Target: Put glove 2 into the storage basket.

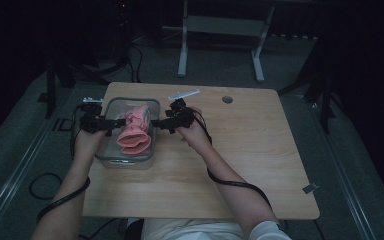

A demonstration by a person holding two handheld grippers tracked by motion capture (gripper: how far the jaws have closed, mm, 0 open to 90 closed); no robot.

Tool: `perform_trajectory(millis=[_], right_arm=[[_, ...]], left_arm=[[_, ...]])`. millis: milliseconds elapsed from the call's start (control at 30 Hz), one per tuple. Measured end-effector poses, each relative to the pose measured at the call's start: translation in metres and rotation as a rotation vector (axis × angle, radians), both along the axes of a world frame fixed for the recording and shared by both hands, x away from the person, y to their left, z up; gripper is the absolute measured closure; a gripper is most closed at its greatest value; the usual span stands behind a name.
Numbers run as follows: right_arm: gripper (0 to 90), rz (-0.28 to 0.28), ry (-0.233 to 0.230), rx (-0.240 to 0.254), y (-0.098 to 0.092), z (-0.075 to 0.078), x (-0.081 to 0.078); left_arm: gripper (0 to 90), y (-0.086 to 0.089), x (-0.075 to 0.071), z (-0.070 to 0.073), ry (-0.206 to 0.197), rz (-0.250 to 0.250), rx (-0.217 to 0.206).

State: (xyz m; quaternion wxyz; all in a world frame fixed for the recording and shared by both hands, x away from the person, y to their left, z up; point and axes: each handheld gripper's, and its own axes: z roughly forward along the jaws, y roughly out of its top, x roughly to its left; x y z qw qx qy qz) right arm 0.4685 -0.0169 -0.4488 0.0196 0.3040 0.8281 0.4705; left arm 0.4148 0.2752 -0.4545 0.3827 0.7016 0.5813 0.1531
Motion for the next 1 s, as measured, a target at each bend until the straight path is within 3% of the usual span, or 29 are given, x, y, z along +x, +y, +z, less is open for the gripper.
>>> perform_trajectory(millis=[200, 367, 533, 600, 700, 733, 867, 1000], right_arm=[[19.4, 0.002, -0.008, -0.013, -0.007, -0.002, -0.002], [19.3, 0.003, -0.015, -0.023, -0.014, -0.005, -0.004], [19.4, 0.007, -0.033, -0.044, -0.027, -0.006, -0.008], [19.3, 0.007, -0.039, -0.044, -0.033, -0.005, -0.010], [19.3, 0.003, -0.044, -0.040, -0.038, -0.004, -0.013], [19.4, 0.007, -0.054, -0.043, -0.045, -0.002, -0.016], [19.3, 0.007, -0.061, -0.049, -0.054, -0.001, -0.021], [19.3, 0.006, -0.065, -0.051, -0.061, -0.002, -0.024]], left_arm=[[9.3, -0.015, -0.009, 0.010, -0.032, -0.055, 0.016], [9.3, -0.034, -0.021, 0.020, -0.085, -0.116, 0.026], [9.3, -0.056, -0.033, 0.029, -0.142, -0.204, 0.020], [9.3, -0.065, -0.039, 0.033, -0.167, -0.240, -0.005], [9.3, -0.076, -0.044, 0.036, -0.192, -0.274, 0.006], [9.3, -0.089, -0.050, 0.040, -0.209, -0.316, 0.009], [9.3, -0.110, -0.058, 0.040, -0.219, -0.371, 0.012], [9.3, -0.127, -0.065, 0.038, -0.231, -0.400, 0.055]])
